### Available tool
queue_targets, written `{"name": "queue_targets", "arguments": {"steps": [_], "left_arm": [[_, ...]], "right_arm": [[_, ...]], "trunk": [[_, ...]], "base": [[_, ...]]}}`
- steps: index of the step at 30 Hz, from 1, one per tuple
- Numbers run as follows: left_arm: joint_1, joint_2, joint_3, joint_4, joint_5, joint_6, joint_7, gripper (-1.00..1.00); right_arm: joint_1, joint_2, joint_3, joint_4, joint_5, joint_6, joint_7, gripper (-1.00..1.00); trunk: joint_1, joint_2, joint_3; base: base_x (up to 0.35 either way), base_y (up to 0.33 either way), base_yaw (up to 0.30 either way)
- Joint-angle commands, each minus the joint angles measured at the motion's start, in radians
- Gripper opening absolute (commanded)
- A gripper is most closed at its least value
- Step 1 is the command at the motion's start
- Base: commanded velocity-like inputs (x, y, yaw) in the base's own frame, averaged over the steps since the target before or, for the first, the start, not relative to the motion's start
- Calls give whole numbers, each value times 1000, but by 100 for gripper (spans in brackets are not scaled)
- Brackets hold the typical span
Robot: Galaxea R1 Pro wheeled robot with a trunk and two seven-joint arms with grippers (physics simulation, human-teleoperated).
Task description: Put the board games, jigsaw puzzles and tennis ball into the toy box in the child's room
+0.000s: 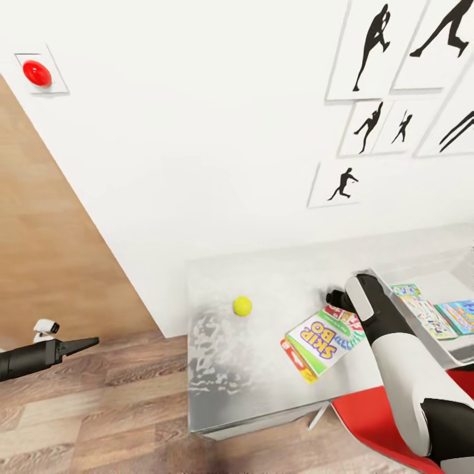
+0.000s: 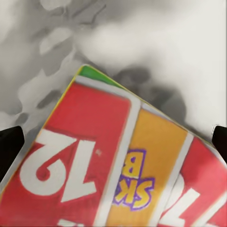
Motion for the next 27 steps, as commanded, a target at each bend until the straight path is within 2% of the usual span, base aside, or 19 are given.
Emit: {"name": "queue_targets", "arguments": {"steps": [1, 11, 27], "left_arm": [[0, 0, 0, 0, 0, 11, -4, 100], [0, 0, 0, 0, 0, 12, -4, 100], [0, -2, 0, 0, 0, 12, -4, 100]], "right_arm": [[-1, 0, 0, -1, -11, 2, -8, 100], [-1, 0, 0, -1, -12, 2, -8, 100], [1, 1, 1, -1, -12, 2, -8, 100]], "trunk": [[0, -1, -1], [0, -1, -1], [0, -1, -1]], "base": [[-53, 0, 0], [-96, 104, 0], [-5, 127, 0]]}}
